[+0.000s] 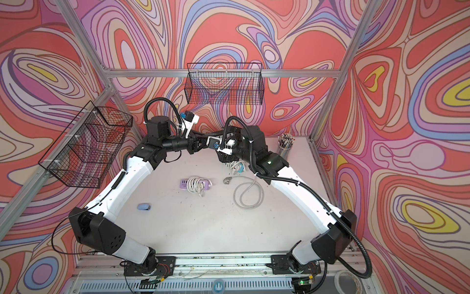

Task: Unwrap the cord wrapped around the power strip
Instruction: Place the power strip at the center of the board.

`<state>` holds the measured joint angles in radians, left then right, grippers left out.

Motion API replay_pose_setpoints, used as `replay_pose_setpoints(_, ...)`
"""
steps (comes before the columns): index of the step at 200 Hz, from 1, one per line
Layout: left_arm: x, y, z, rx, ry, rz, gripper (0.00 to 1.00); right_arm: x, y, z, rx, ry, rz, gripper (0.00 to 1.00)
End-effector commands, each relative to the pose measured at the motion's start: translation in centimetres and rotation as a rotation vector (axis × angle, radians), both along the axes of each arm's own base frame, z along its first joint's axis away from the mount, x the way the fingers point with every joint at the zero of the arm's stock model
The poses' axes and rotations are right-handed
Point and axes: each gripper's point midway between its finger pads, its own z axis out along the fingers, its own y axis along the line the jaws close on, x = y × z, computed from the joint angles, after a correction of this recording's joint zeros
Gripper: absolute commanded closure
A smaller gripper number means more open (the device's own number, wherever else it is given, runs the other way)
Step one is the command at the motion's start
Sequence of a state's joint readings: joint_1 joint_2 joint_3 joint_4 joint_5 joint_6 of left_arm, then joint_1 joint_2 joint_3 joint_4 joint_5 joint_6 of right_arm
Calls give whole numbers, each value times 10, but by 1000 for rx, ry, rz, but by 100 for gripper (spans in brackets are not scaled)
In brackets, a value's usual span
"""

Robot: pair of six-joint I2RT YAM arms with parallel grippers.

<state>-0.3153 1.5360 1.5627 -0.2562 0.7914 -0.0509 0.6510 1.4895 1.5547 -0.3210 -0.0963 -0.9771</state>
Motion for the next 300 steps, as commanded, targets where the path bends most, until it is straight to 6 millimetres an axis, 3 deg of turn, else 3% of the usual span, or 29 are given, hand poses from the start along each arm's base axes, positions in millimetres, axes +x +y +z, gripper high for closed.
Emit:
replay_pose_setpoints(1,-18,4,33,-1,-125,-15,100,2,3,-13,-105,-9,-2,5)
replay_pose_setpoints(26,-20,4,36,-2,-131,-23,100,11,5,-19,-137,-33,-25,7)
replay_pose_setpoints(78,-24,3,33,4,-111,-37,100,28,2,-10,-140,-193,-85,16)
replay_pose_setpoints(102,-25,2,35,-1,-113,-44,100,32,3,-11,-152,-196,-95,30)
replay_pose_setpoints(136,-25,3,35,0,-114,-44,100,36,2,-7,-139,-211,-114,68)
replay_pose_setpoints(176,-21,7,34,2,-116,-4,100,34,1,-8,-136,-212,-113,73)
replay_pose_setpoints(183,-18,9,39,-12,-139,13,86,33,0,-8,-133,-209,-113,74)
replay_pose_setpoints(196,-13,16,42,-31,-150,56,47,31,-1,-11,-131,-193,-115,75)
replay_pose_setpoints(205,-8,23,45,-41,-159,97,28,31,-2,-13,-126,-176,-120,75)
replay_pose_setpoints(208,-6,26,46,-45,-165,113,7,30,-3,-14,-123,-169,-123,75)
replay_pose_setpoints(211,-4,30,47,-48,-171,131,1,31,-3,-16,-122,-162,-127,75)
replay_pose_setpoints(257,18,98,69,-132,-263,435,0,36,-24,-48,-20,94,-253,74)
replay_pose_setpoints(275,20,114,73,-131,-286,505,0,43,-50,-68,56,277,-350,73)
replay_pose_setpoints(300,19,119,74,-117,-303,536,0,51,-94,-104,129,467,-535,73)
